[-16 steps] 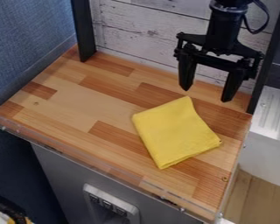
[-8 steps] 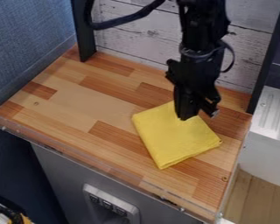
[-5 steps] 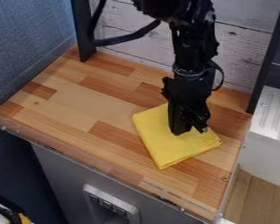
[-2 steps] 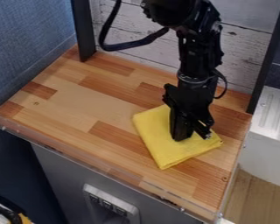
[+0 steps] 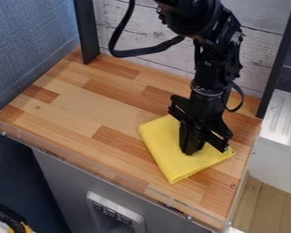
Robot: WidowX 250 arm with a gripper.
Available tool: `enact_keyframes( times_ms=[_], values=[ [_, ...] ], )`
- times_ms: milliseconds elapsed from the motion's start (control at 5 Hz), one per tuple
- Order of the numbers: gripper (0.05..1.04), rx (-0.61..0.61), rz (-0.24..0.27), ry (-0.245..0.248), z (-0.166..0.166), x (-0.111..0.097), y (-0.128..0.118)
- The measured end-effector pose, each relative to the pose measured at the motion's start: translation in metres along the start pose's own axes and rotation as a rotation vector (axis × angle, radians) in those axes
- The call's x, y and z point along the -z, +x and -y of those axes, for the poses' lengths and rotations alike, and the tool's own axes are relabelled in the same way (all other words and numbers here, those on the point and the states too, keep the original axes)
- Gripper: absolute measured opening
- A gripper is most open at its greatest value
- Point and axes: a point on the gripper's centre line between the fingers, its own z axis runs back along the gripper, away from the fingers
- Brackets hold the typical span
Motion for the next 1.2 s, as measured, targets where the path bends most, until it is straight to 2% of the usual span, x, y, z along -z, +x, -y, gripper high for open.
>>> enact_keyframes(
  times_ms=[200, 400, 600, 800, 1200],
  values=[
    [0.255, -0.084, 0.023, 0.016, -0.001, -0.018, -0.003],
    [0.501, -0.149, 0.047, 0.021, -0.010, -0.039, -0.013],
    [0.801, -0.219, 0.072, 0.010, -0.032, -0.061, -0.025],
    [0.992, -0.283, 0.072, -0.005, -0.058, -0.077, -0.042],
    [0.997, -0.338, 0.063, -0.031, -0.095, -0.100, -0.060]
  ],
)
